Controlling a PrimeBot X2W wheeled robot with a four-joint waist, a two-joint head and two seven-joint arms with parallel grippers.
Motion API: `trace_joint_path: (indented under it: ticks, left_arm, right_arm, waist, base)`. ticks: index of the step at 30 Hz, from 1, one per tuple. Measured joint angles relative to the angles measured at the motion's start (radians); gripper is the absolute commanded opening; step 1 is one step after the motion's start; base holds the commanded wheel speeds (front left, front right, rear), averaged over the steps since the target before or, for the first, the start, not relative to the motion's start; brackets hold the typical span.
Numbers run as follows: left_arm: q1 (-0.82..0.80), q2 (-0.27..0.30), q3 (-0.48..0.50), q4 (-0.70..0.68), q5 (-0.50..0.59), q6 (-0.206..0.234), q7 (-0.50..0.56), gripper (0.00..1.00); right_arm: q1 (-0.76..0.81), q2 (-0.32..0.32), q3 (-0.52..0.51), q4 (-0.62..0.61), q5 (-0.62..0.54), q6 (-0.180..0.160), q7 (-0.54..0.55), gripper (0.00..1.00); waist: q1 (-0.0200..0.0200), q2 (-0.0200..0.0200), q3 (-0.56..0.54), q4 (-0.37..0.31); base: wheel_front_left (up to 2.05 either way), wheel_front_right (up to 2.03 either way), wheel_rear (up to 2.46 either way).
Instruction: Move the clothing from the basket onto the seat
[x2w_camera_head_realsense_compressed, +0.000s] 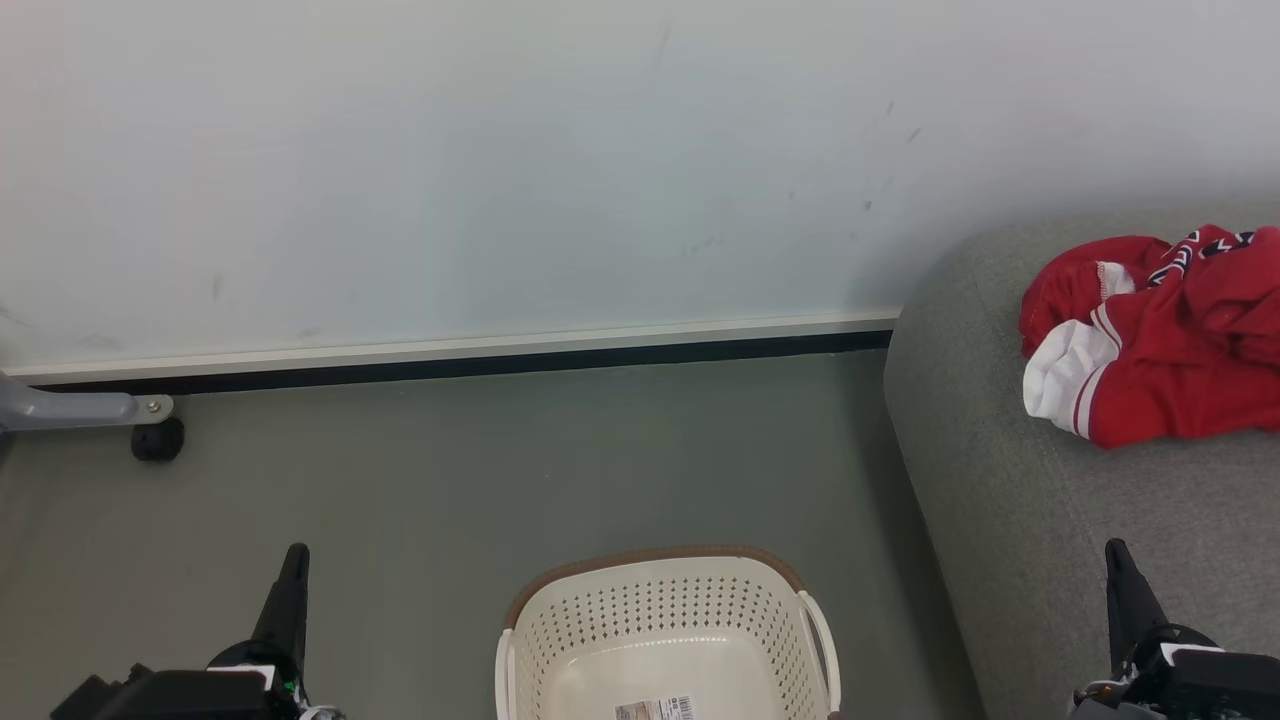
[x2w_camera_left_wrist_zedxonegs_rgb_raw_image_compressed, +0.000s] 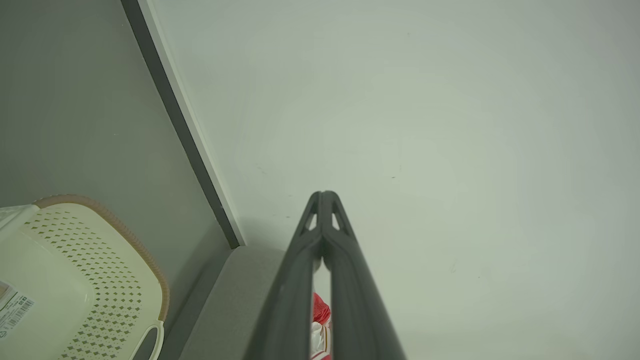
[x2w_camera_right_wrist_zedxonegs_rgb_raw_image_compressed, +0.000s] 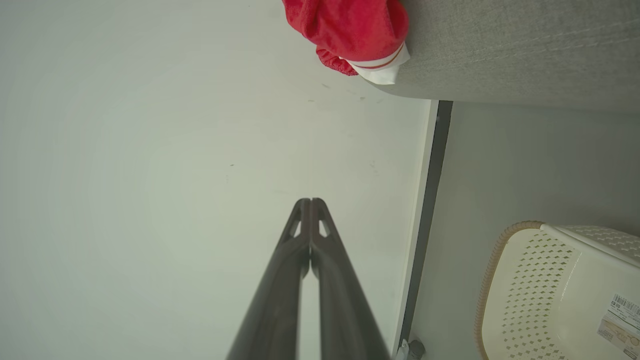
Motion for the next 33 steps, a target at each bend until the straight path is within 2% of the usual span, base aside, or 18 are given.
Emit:
trace_joint_path:
  ticks: [33]
  left_arm:
    - [0.0,0.0,0.0,0.001,0.0,0.0,0.0,0.0]
  right_arm:
    - [0.0,0.0,0.0,0.0,0.0,0.0,0.0,0.0]
  waist:
    - [0.0,0.0,0.0,0.0]
  base:
    - [0.0,0.0,0.0]
